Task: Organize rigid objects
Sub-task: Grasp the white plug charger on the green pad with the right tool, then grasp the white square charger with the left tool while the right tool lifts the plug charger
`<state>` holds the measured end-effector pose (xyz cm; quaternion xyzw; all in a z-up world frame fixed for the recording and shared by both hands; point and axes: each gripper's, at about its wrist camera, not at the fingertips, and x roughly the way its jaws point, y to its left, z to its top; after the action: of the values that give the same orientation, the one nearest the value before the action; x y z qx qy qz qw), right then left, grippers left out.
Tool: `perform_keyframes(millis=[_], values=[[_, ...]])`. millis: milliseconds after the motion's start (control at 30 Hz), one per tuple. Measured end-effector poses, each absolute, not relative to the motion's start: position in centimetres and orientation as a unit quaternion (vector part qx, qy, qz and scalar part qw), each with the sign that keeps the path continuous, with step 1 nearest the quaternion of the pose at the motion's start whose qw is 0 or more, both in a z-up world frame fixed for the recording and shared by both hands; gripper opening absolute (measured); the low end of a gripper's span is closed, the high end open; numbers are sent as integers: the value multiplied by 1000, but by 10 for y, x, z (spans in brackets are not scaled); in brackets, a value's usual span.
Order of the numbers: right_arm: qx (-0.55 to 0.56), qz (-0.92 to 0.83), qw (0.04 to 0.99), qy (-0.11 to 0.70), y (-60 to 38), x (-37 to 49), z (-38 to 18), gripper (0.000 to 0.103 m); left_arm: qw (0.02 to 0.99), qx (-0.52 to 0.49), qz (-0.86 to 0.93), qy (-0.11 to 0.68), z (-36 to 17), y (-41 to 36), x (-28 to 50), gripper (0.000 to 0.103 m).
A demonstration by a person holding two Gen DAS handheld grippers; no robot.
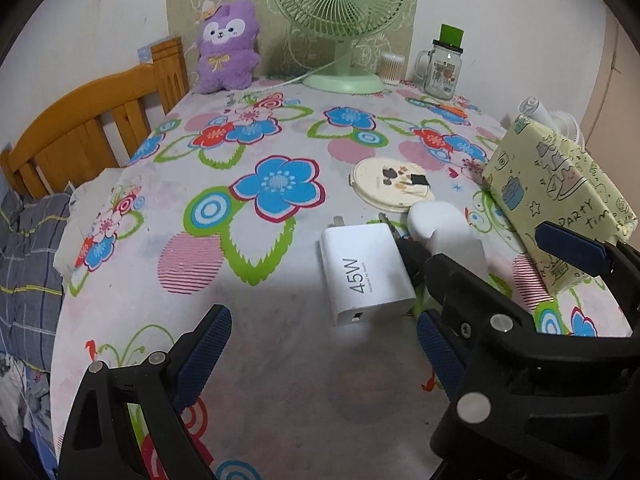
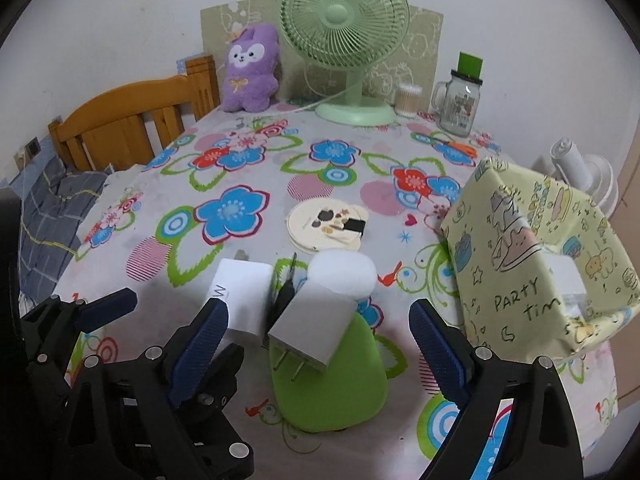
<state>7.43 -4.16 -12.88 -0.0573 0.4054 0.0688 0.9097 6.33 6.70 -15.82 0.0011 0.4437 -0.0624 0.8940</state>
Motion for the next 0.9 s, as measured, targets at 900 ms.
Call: perform_keyframes(millis=[900], values=[[-9,82,883,461,-56,101,-159,53,881,17,-52,469,-179,52,89,95]])
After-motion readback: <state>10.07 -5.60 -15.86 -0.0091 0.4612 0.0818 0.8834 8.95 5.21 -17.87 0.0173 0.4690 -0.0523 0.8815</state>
